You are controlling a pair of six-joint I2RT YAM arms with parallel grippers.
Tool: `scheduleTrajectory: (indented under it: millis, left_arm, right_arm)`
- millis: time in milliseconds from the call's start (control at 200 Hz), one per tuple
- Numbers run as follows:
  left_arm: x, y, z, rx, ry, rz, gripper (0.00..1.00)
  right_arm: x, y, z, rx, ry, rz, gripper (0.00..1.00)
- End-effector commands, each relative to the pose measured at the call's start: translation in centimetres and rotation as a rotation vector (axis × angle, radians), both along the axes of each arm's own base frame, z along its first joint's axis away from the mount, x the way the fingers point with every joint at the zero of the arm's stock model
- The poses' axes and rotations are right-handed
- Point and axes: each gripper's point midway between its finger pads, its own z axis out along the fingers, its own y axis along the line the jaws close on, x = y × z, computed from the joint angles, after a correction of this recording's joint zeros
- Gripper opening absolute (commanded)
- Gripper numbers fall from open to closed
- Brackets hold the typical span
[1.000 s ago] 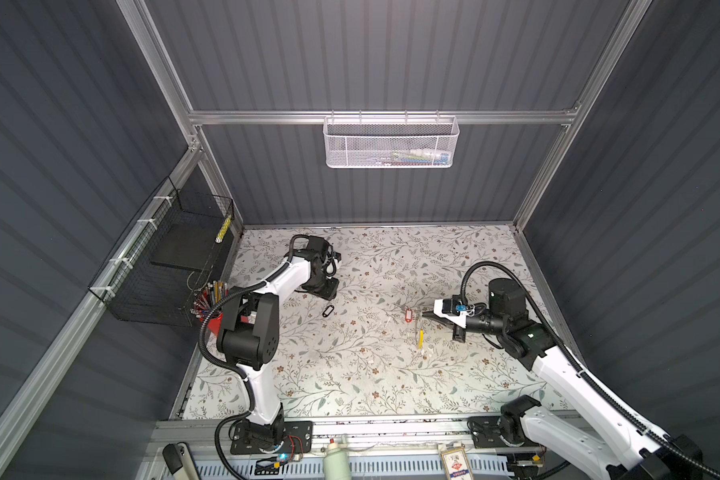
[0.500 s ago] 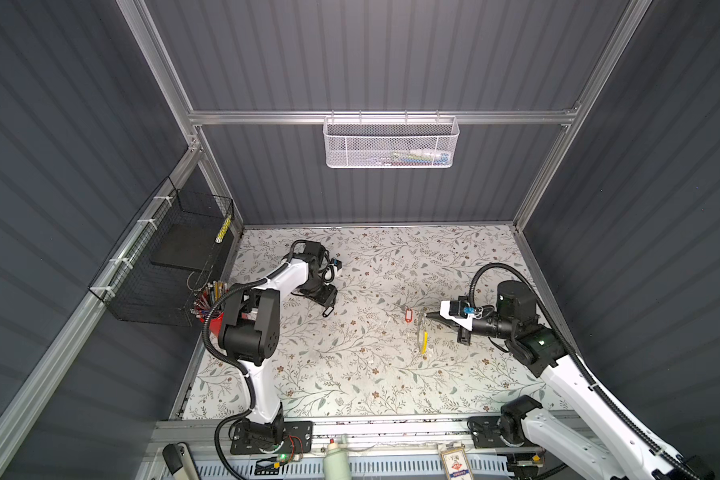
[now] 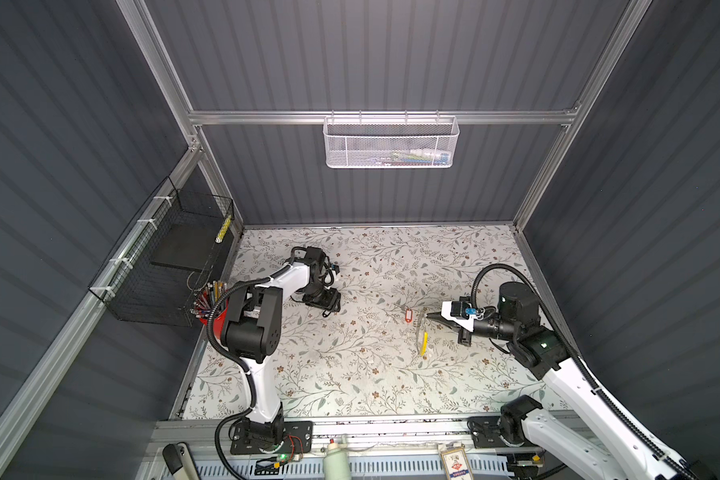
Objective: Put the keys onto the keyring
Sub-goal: 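Lower the left gripper and grasp the black-tagged key's ring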
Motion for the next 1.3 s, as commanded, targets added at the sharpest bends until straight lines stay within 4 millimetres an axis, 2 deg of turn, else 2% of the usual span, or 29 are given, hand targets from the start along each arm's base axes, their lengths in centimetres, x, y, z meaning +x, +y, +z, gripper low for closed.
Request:
scheduleTrajectory:
  millis: [0,215,445,580,655,775,980,1171,1291]
  left_arm:
    - [-2.7,-0.8,-1.3,-0.036,0.134,0.097,0.64]
    - [-4.3,-4.4,-1.1,-0.112,0.213,0.146,0.63]
    - [-5.6,-7.1,-0.9,-0.174,0.275,0.195,0.62]
    - [-4.3,-6.2,1.2,-0.120,0.133,0.137,0.62]
    - [-3.2,-4.7,2.0,-0.016,0.056,0.095,0.60]
    - [-2.8,-3.7,2.4,0.109,0.045,0.063,0.58]
    - [-3.8,-4.7,1.9,0.106,0.099,0.242,0.60]
    - [-3.8,-5.2,2.6,0.084,0.143,0.405,0.51]
    - [-3.8,-6.1,2.2,0.047,0.181,0.469,0.47]
  right_arm:
    - [-0.2,0.0,0.5,0.001,-0.021,0.004,0.02]
    - [-0.2,-0.1,-0.1,-0.014,-0.016,0.004,0.02]
    - [-0.3,-0.2,-0.7,-0.032,-0.010,0.002,0.02]
    - [-0.3,-0.2,-1.0,-0.034,-0.006,0.005,0.02]
    - [-0.2,-0.1,-1.1,-0.034,-0.005,0.009,0.02]
    - [-0.3,-0.1,-1.3,-0.031,0.001,0.011,0.03]
    - [-0.3,-0.1,-1.6,-0.021,0.010,0.003,0.03]
    - [-0.4,-0.1,-1.9,-0.019,0.012,0.003,0.04]
    - [-0.5,-0.1,-2.0,-0.012,0.008,0.003,0.04]
